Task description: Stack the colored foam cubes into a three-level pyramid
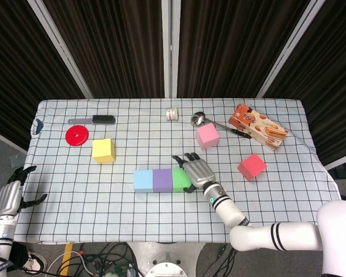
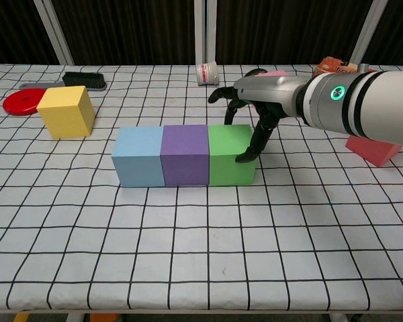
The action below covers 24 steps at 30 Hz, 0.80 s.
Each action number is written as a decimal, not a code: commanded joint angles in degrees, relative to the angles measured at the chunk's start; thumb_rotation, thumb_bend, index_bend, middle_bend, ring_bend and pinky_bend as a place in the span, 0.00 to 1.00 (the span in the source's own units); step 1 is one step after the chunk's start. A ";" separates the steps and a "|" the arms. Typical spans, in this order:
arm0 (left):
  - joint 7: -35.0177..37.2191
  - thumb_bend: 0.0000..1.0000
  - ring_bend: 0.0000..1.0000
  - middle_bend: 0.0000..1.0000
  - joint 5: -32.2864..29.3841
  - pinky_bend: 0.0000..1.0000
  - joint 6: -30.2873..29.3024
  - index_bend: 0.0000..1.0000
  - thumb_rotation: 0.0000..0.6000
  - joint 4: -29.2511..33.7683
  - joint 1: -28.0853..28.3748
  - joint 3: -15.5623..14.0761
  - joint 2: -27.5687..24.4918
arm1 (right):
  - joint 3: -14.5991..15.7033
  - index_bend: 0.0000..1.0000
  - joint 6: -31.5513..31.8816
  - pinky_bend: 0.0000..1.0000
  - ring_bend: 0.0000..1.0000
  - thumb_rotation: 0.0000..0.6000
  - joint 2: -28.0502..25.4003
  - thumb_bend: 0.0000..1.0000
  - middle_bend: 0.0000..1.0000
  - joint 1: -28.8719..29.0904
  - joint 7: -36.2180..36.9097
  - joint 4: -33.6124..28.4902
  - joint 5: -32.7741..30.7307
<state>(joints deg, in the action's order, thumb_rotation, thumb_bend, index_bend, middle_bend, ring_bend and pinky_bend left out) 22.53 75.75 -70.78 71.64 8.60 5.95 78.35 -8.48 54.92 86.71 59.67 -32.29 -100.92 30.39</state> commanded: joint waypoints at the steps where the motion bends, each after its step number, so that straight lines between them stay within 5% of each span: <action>1: 0.05 0.16 0.03 0.15 -0.04 0.12 0.08 0.16 1.00 -0.05 -0.03 -0.04 0.00 | -0.09 0.00 -0.09 0.00 0.00 1.00 -0.11 0.11 0.14 -0.03 0.30 -0.07 0.21; 16: 0.08 0.16 0.03 0.15 -0.06 0.12 -0.13 0.16 1.00 0.33 -0.05 0.18 -0.37 | -0.41 0.00 -0.74 0.00 0.00 1.00 -1.73 0.09 0.06 -0.87 2.74 -1.86 2.10; 24: 2.39 0.16 0.03 0.15 1.04 0.14 -3.97 0.17 1.00 2.84 -0.30 2.32 -3.40 | -4.33 0.00 3.99 0.00 0.00 1.00 -12.08 0.07 0.04 -6.00 9.87 -9.89 6.48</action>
<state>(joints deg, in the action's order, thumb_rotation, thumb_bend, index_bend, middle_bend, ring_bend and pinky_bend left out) 24.15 76.40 -73.83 73.94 8.26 7.52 75.68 -11.30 57.01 77.86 55.76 -24.96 -108.45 35.26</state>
